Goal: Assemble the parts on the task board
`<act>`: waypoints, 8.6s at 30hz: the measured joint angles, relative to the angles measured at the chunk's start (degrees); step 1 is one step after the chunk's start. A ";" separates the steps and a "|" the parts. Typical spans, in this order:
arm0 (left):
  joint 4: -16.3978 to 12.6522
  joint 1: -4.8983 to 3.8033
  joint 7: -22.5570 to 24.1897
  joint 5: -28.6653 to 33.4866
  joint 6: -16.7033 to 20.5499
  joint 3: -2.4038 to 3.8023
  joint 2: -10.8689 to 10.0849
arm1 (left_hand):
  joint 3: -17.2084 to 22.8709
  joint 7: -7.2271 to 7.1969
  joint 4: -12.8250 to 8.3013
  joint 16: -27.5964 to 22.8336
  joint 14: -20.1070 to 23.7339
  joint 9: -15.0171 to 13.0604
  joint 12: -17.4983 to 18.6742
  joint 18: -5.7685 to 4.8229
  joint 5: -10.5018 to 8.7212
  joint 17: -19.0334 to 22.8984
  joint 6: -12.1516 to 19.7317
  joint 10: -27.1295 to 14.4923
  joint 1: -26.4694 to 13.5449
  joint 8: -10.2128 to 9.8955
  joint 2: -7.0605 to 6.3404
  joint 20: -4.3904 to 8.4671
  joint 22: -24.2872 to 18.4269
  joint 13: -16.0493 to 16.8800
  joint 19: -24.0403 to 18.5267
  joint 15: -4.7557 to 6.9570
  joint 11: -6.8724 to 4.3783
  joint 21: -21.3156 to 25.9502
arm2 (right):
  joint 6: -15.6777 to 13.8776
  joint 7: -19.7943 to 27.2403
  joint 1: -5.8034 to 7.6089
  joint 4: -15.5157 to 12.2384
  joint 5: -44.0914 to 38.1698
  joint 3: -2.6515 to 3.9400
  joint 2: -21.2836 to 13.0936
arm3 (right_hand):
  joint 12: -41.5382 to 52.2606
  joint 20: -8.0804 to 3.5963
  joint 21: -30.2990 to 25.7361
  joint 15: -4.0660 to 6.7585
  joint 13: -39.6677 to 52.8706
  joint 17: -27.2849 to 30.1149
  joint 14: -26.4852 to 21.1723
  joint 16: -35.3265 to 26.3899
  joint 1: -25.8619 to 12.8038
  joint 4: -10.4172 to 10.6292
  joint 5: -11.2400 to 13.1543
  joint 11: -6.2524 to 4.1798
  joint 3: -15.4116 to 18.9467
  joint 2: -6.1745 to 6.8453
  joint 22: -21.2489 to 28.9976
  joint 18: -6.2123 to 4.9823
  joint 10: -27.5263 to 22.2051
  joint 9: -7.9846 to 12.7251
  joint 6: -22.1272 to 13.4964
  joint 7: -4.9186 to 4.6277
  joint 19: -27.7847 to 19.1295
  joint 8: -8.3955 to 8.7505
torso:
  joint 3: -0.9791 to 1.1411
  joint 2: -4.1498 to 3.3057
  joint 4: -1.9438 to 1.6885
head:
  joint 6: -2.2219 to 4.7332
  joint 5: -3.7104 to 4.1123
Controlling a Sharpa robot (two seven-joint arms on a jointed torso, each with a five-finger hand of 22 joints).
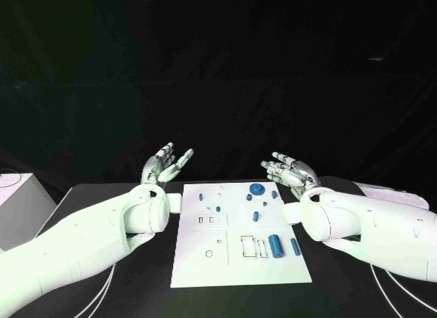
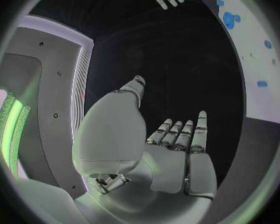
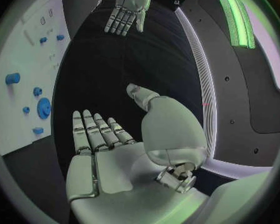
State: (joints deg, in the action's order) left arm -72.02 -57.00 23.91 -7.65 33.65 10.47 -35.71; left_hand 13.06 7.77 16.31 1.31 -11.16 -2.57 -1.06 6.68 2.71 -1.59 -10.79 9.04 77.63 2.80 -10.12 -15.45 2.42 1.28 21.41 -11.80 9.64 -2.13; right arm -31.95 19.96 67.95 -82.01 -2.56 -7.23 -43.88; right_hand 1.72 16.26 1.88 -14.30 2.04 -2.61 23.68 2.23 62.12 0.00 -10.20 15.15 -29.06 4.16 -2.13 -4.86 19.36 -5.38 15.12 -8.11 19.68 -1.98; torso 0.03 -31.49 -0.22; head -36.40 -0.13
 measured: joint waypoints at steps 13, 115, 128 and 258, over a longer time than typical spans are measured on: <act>0.03 0.61 -2.62 -3.95 -7.16 0.76 -2.27 | 1.75 0.39 0.60 2.02 -7.30 -1.43 -1.45 0.39 0.18 -1.36 -6.81 7.76 2.79 2.40 2.37 -1.27 0.56 0.84 3.64 -1.29 3.48 -1.16 | 5.82 -3.20 1.36 6.47 -15.38 -0.71 -0.13 | 1.55 0.31 1.99 1.57 0.93 -1.92 16.16 3.12 7.56 -3.20 -0.14 -0.79 -2.06 0.77 -0.94 -2.24 15.34 -2.54 12.44 -0.81 11.07 -3.14 | 0.00 -0.15 0.02 | -1.24 0.19; -23.84 0.67 -5.01 -7.13 -19.65 5.81 -18.25 | 9.52 4.31 -1.14 16.20 -50.16 -6.91 -5.20 3.03 0.17 -14.49 -37.26 51.08 4.58 12.36 3.21 3.56 4.08 2.69 38.79 5.54 -0.12 -13.56 | 13.67 -26.62 7.62 11.21 -91.65 0.03 3.10 | 3.25 -12.58 65.00 15.77 4.73 -65.53 60.17 77.33 14.35 -0.51 -1.21 -10.35 -8.23 8.19 -55.50 -1.29 51.27 -11.16 47.64 1.07 64.33 -11.32 | -2.91 -14.02 -5.99 | 1.81 7.51; -23.49 0.68 -5.21 -7.17 -19.75 5.81 -18.32 | 9.80 4.31 -1.29 16.20 -50.16 -6.86 -4.93 3.03 0.17 -14.66 -37.26 51.08 4.58 12.36 3.21 3.56 4.08 2.69 38.79 5.54 -0.12 -13.57 | 7.58 -28.49 8.20 9.41 -92.72 1.25 4.51 | 3.26 -12.57 65.38 15.95 4.73 -65.66 60.36 77.55 14.35 -0.95 -1.43 -10.19 -8.34 8.19 -56.10 -1.30 51.43 -11.49 47.65 1.09 64.33 -11.55 | -3.01 -14.34 -6.03 | 2.72 7.37; -22.73 0.94 -5.98 -7.80 -20.71 5.84 -19.60 | 10.20 4.31 -1.70 16.20 -49.94 -6.74 -4.44 3.02 0.17 -15.38 -37.26 51.07 4.58 12.02 3.21 3.56 4.06 2.65 38.78 5.32 -0.12 -13.57 | -0.12 -34.17 9.18 3.55 -91.55 2.78 -3.97 | 37.56 -13.43 64.80 17.11 35.70 -66.18 60.27 79.04 12.65 1.44 0.75 -13.68 3.59 11.74 -57.10 -1.32 58.80 -12.64 37.18 1.51 64.34 -5.09 | -2.62 -15.85 -5.19 | 4.24 7.33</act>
State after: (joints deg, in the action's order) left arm -94.75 -56.06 17.94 -15.45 12.93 16.31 -55.32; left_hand 23.26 12.08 14.61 17.51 -61.11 -9.31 -5.49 9.70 2.88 -16.97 -48.04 60.11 82.22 14.82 -6.91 -11.89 6.48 3.92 60.20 -6.47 9.52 -15.70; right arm -32.07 -14.21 77.13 -78.46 -94.11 -4.45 -47.85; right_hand 39.28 2.83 66.68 2.81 37.74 -68.79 83.95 81.28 74.77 1.44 -9.45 1.48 -25.47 15.90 -59.23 -6.19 78.16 -18.02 52.30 -6.60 84.02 -7.07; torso -2.59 -47.34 -5.41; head -32.17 7.20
